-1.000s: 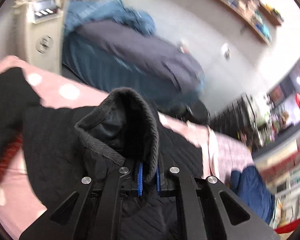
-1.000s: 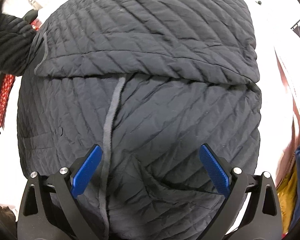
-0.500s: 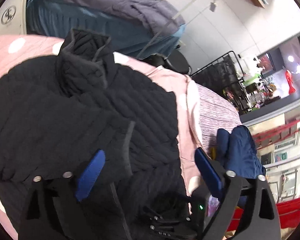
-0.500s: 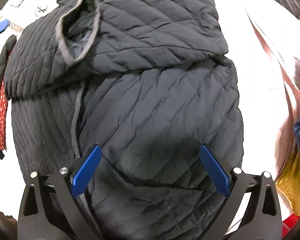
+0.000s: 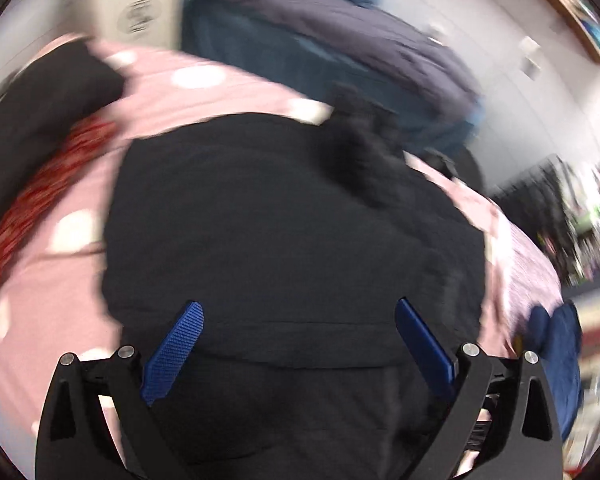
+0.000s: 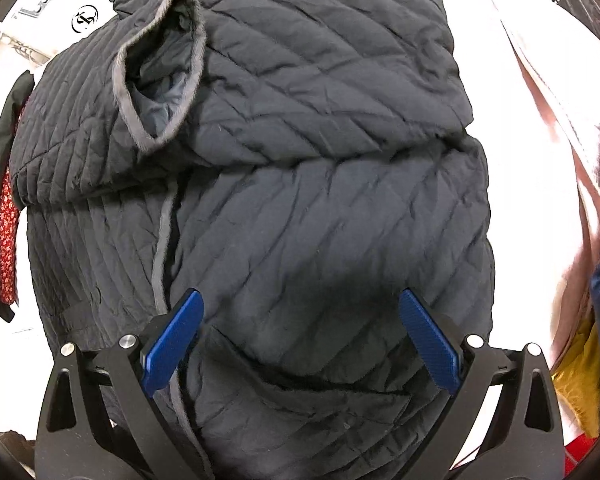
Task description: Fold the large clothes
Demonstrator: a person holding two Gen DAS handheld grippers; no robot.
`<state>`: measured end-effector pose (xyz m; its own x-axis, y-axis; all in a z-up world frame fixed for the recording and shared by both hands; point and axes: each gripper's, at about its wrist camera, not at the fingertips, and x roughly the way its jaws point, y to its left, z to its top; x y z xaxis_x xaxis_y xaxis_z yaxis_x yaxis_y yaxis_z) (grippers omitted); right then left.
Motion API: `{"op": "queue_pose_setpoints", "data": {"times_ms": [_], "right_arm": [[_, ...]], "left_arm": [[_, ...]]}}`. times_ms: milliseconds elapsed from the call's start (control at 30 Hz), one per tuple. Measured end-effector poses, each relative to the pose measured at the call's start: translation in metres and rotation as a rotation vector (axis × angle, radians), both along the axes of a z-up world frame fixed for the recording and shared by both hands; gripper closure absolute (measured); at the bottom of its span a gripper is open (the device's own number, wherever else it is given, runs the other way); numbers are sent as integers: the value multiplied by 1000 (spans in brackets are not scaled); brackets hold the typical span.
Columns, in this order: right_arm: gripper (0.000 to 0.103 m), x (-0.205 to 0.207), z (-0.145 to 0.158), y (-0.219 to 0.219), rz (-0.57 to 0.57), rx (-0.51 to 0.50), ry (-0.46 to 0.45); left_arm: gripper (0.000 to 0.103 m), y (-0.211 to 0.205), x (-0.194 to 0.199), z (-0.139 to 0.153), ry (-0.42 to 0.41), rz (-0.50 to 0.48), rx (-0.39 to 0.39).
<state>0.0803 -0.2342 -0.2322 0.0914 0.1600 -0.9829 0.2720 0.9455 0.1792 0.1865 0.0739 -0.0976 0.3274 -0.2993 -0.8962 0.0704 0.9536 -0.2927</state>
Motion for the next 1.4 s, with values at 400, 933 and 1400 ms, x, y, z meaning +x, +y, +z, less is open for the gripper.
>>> {"op": "queue_pose_setpoints", "data": {"times_ms": [400, 933, 1400], "right_arm": [[6, 112, 51, 39, 110, 77, -178], [6, 111, 22, 92, 184, 106, -115], [7, 104, 24, 38, 25, 141, -128]], "left_arm": [[8, 128, -65, -24, 81, 289, 76], [8, 137, -91, -47, 116, 343, 78], [8, 152, -80, -60, 143, 384, 56]]}}
